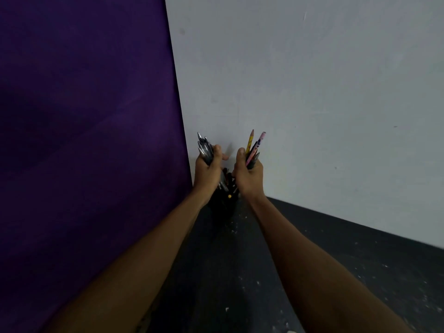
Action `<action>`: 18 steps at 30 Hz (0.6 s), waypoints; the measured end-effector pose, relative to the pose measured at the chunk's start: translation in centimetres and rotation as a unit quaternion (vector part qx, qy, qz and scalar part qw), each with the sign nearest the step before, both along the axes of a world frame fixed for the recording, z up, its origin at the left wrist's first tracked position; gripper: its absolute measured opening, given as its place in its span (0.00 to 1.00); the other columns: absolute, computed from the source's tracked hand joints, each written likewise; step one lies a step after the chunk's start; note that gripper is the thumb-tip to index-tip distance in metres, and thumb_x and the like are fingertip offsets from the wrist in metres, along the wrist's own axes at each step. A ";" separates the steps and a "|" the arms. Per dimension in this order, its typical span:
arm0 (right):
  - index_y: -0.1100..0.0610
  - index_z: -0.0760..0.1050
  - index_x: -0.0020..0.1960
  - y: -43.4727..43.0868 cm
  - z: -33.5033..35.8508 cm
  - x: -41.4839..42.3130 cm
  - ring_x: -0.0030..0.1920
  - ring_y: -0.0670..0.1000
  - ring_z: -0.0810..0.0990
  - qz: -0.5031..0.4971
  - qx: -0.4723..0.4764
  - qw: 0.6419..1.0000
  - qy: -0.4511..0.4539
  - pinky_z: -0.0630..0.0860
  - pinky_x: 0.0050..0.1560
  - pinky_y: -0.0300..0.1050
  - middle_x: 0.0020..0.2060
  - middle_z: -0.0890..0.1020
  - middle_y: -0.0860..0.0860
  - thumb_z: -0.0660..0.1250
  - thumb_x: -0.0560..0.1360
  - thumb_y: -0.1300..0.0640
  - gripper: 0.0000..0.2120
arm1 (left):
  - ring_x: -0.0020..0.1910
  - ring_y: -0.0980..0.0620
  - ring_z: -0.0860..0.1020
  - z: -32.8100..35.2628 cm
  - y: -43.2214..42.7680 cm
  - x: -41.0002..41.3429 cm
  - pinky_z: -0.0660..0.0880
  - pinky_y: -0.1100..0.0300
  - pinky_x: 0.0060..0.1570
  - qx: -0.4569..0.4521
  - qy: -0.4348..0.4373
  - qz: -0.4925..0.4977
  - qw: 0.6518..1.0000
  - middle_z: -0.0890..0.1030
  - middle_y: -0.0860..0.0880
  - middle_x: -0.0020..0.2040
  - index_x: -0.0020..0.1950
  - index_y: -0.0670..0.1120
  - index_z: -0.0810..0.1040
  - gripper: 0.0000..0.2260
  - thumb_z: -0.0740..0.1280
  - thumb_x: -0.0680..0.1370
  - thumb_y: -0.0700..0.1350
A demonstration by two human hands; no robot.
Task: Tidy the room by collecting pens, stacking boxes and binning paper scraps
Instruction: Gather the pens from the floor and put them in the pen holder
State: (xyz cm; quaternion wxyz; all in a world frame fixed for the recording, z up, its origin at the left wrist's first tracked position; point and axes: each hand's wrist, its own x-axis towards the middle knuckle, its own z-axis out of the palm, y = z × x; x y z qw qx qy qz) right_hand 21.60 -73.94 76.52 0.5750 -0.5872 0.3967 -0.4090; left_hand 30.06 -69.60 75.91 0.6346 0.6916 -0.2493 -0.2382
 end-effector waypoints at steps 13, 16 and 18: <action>0.57 0.74 0.40 0.6 -0.9 1.0 0.32 0.43 0.78 0.016 0.008 0.998 -0.055 0.73 0.34 0.37 0.31 0.78 0.47 0.60 0.81 0.55 0.13 | 0.57 0.45 0.74 -3.0 -0.1 -0.2 0.75 0.43 0.60 0.078 -0.007 0.006 0.997 0.70 0.47 0.55 0.48 0.55 0.70 0.10 0.66 0.75 0.59; 0.56 0.75 0.41 0.5 -1.4 0.5 0.36 0.44 0.80 0.017 0.011 0.998 -0.055 0.76 0.38 0.40 0.33 0.81 0.46 0.60 0.81 0.55 0.12 | 0.54 0.49 0.75 -3.2 0.2 -0.3 0.76 0.44 0.59 0.080 0.007 0.005 0.997 0.70 0.45 0.57 0.52 0.54 0.68 0.15 0.69 0.73 0.59; 0.57 0.75 0.42 0.4 -1.7 0.5 0.39 0.47 0.82 0.020 0.018 0.998 -0.052 0.78 0.41 0.44 0.35 0.82 0.48 0.61 0.81 0.55 0.12 | 0.57 0.45 0.76 -3.3 0.3 -0.3 0.76 0.43 0.59 0.067 0.016 -0.005 0.998 0.72 0.42 0.59 0.50 0.55 0.69 0.13 0.69 0.74 0.58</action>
